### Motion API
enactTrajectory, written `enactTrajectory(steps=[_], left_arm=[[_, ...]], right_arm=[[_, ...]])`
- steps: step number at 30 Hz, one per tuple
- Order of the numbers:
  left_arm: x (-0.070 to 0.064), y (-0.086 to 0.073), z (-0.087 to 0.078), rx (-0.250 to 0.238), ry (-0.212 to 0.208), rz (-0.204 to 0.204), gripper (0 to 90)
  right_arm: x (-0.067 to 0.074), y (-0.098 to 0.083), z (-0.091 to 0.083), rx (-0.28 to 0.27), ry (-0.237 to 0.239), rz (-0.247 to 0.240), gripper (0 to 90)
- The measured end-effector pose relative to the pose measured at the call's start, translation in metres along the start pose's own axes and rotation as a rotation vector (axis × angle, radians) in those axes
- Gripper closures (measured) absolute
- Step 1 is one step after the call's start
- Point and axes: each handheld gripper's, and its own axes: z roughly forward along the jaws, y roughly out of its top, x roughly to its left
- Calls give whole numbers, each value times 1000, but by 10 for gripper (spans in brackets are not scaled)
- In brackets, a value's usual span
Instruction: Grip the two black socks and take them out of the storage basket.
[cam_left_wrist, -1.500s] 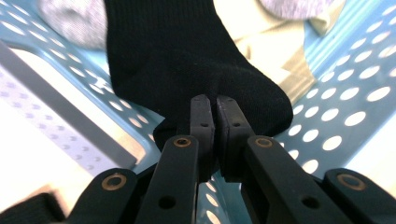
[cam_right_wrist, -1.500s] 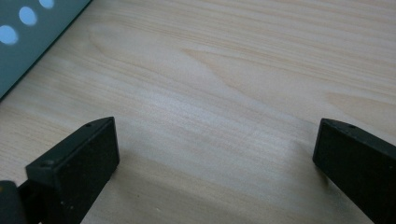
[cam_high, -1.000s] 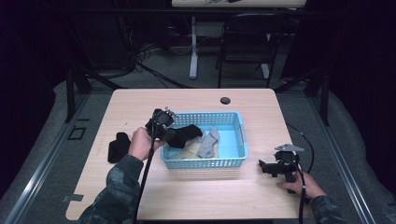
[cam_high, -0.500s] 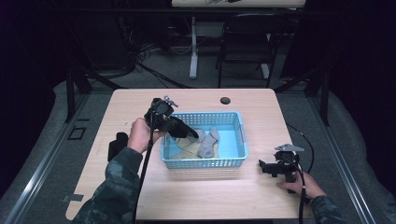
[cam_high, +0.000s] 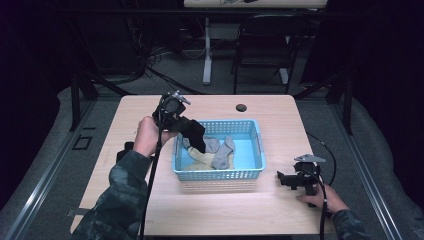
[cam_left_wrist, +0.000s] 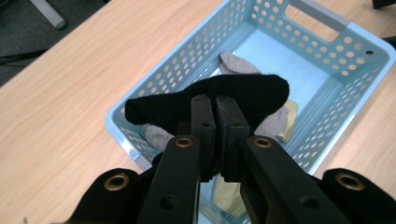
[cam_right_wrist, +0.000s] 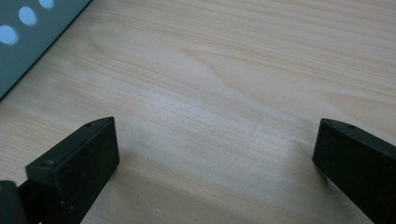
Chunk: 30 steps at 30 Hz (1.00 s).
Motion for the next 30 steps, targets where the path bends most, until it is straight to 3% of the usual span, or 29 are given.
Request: enactTrajectory(steps=[9,16,30], left_arm=[[4,14,-19,-42,23,9,868],[11,16,-38,-90,50,-7,868],[38,-6,-79,-136,130,-72,867]], right_arm=[[0,0,0,3,-1,-2,0],[0,0,0,4,0,-2,0],[0,0,0,4,0,-2,0]])
